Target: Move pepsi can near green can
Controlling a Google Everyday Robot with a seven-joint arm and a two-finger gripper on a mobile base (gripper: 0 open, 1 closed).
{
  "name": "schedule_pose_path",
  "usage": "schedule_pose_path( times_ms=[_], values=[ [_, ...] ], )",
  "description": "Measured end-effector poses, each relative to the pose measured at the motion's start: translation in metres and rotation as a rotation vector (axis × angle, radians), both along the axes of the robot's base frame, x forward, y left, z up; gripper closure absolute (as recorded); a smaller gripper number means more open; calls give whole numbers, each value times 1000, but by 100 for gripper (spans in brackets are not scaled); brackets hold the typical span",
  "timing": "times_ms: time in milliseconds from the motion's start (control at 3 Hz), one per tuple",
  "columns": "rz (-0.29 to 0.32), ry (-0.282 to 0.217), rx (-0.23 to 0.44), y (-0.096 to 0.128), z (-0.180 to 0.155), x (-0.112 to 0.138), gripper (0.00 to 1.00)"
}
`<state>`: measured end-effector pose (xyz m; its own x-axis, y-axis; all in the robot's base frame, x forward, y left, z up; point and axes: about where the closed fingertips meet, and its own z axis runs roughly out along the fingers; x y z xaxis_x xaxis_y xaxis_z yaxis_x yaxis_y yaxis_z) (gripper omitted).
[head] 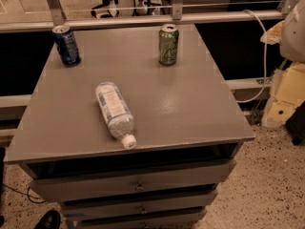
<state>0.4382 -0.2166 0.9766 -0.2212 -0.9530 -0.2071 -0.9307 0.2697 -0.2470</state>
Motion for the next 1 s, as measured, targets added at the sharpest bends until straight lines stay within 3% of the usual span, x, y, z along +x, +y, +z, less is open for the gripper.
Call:
schedule_pose_path(
  times_ms=[333, 667, 1000],
  values=[
    [0, 0, 0, 0, 0, 0, 0],
    [33, -21, 77, 20, 2, 8, 0],
    [146, -31, 227, 88, 0, 20, 0]
  ],
)
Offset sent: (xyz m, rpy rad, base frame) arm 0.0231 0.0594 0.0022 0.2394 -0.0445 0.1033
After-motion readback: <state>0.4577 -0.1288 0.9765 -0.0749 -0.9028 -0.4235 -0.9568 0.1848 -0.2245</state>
